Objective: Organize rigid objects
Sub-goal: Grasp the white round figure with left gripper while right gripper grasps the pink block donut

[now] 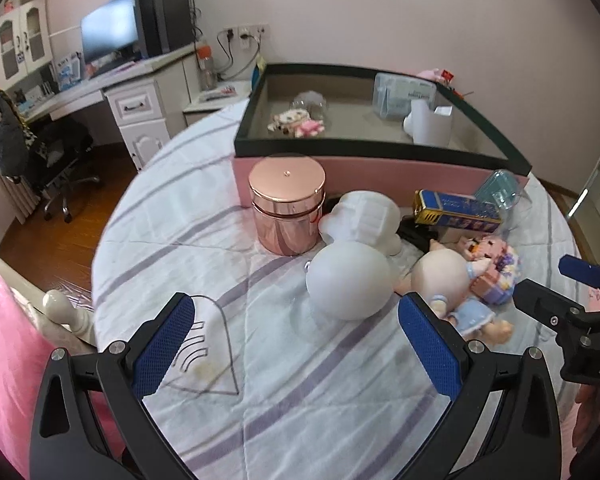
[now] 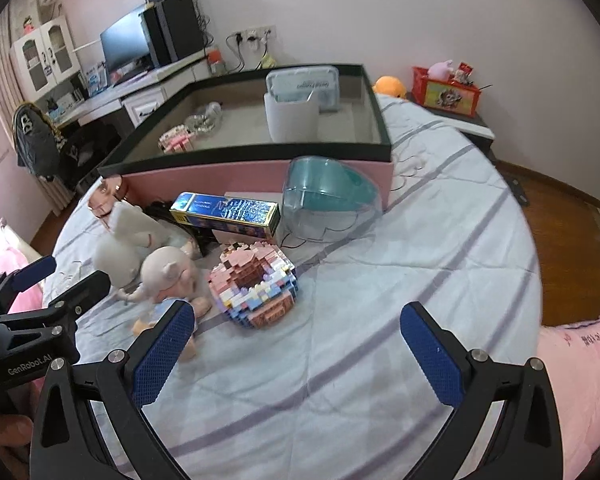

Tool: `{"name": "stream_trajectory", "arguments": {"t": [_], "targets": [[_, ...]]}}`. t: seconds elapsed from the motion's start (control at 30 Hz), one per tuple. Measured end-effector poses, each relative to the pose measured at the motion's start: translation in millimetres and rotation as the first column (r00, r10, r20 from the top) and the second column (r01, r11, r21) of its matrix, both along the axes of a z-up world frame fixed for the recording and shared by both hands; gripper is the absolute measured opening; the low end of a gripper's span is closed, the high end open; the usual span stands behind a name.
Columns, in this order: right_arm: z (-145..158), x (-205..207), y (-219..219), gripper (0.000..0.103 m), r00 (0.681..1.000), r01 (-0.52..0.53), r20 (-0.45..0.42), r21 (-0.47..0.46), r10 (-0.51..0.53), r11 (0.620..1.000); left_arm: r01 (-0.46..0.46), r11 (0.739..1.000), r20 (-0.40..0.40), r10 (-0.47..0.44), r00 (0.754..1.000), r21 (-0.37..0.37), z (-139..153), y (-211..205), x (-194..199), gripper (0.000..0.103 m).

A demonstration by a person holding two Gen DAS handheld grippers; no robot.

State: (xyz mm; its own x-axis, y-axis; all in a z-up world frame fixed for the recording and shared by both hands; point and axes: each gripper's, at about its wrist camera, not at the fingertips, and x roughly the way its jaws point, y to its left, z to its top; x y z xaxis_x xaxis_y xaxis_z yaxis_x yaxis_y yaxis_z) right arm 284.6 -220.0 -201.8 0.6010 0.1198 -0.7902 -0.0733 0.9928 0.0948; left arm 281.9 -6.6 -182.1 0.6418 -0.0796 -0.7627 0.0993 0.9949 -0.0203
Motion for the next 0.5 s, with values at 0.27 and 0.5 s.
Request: {"name": "stream_trajectory", "arguments": {"t": [0.27, 0.5], "targets": [[-12.1, 17.8, 6.7, 0.103, 0.997, -0.062, -0.042, -0.006, 0.062, 0.998, 0.030, 1.000, -0.005, -0.030, 1.000, -0.011, -4.8, -6.1, 13.7, 0.103], [-20.3, 30.2, 11.0, 0.101, 0.994, -0.095, -0.057, -0.031, 0.093, 0.995, 0.045, 0.999, -0.048, -0.046, 0.998, -0.024, -18.5, -11.2, 34.1, 0.090]]}}
